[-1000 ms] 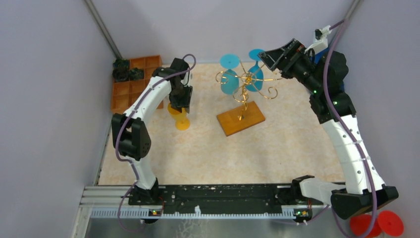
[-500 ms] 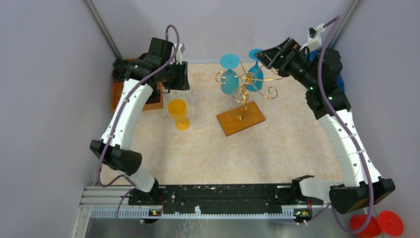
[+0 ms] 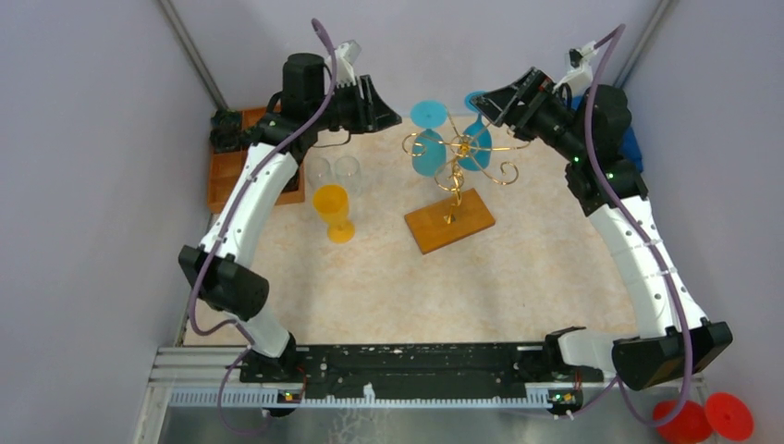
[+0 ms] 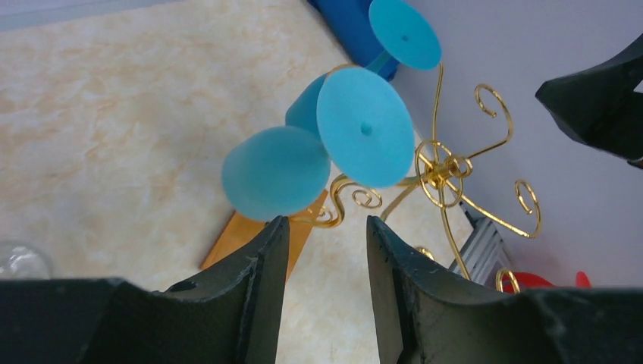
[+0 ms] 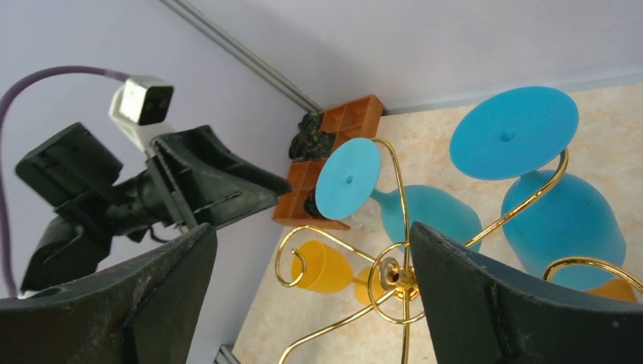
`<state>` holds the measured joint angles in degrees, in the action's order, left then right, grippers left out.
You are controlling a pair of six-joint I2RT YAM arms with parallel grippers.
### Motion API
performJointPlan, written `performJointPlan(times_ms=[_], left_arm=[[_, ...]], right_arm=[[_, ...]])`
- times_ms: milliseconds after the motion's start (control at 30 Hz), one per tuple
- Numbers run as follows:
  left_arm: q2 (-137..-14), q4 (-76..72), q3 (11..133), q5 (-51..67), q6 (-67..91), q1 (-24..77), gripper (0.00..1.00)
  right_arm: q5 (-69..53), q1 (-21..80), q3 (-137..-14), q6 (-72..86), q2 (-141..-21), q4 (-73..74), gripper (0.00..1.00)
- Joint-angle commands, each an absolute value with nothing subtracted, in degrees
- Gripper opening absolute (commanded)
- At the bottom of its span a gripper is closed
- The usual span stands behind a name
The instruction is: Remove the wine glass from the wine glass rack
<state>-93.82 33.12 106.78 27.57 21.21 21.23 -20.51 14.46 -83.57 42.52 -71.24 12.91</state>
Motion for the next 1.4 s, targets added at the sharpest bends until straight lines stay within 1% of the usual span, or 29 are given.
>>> performJointPlan(times_ms=[0, 100, 300, 433, 600, 833, 1200, 1367], left_arm=[[-98.3, 19.5, 106.6, 37.4, 29.3, 21.2, 0.47], [-99.1, 15.5, 105.5, 38.9, 31.2, 21.3, 0.48], [-100.4, 14.9, 106.1, 38.9, 31.2, 21.3, 0.48], [-101.7, 12.5, 106.0, 41.7, 32.7, 21.4, 0.47], [-103.1, 13.5, 106.6, 41.7, 32.3, 21.4, 0.47], [-102.1, 16.5, 107.3, 37.4, 29.3, 21.4, 0.46], [-103.2, 13.9, 106.1, 40.4, 31.1, 21.5, 0.45], [-103.5, 13.3, 106.3, 41.3, 31.5, 21.5, 0.40]], right_arm=[[-19.9, 14.1, -85.3, 40.9, -69.0, 11.5, 0.96], [-19.7, 14.1, -85.0, 41.0, -69.0, 11.3, 0.95], [-19.7, 13.8, -84.6, 41.2, -69.1, 11.0, 0.95], [-19.7, 13.6, -83.5, 42.0, -68.8, 9.9, 0.95], [-19.7, 13.3, -83.6, 42.1, -68.8, 9.9, 0.95], [-20.2, 13.2, -82.5, 42.8, -68.5, 8.6, 0.95], [-19.8, 13.1, -81.7, 43.4, -68.4, 7.8, 0.94], [-19.4, 13.0, -81.2, 43.6, -68.3, 7.6, 0.94]])
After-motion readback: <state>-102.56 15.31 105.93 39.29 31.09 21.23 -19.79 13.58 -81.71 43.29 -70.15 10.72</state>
